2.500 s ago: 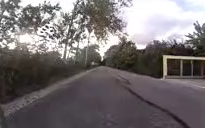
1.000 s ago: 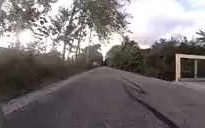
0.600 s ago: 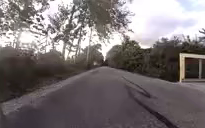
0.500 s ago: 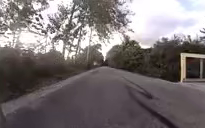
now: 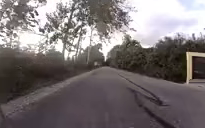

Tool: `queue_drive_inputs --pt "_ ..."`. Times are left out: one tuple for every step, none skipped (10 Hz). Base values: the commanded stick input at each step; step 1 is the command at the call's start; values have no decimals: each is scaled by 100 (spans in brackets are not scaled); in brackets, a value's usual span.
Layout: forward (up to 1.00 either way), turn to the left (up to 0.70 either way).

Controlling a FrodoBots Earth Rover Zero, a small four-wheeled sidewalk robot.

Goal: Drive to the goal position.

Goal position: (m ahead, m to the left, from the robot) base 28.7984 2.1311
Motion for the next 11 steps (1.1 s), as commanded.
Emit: queue_drive_inputs --pt "70 0" --pt "70 0" --pt "70 -11" --pt "70 -30" --pt "70 -19" --pt "70 -8" --pt "70 0" --pt "70 0" --pt "70 0" --pt "70 0" --pt "70 0"
